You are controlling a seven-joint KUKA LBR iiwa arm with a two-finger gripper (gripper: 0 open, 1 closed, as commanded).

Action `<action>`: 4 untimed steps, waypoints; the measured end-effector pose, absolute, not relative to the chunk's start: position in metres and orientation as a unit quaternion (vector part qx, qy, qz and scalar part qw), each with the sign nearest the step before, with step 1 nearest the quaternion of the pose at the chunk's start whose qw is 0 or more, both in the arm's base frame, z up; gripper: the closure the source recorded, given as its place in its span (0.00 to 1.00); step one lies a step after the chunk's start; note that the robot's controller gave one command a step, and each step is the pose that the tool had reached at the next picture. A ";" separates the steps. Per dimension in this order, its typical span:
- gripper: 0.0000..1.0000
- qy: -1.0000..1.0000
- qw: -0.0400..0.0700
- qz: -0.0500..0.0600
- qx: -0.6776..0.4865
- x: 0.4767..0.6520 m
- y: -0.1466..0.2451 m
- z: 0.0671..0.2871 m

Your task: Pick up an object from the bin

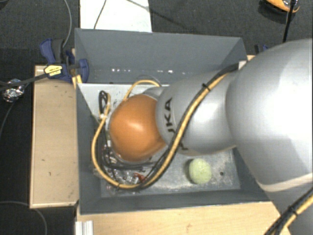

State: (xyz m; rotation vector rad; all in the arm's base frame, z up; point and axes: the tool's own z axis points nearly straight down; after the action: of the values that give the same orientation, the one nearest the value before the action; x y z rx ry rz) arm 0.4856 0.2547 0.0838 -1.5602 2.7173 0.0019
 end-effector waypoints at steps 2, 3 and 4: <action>1.00 0.814 0.003 -0.001 -0.581 0.494 0.252 0.071; 1.00 0.814 0.003 0.000 -0.581 0.493 0.252 0.074; 1.00 0.814 0.000 0.001 -0.581 0.491 0.252 0.093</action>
Offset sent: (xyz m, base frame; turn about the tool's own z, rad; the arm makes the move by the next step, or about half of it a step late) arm 0.0000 0.0000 0.0000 0.0000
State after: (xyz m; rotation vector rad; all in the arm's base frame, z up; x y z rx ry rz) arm 0.4909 0.2521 0.0930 -1.8254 2.5575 0.0045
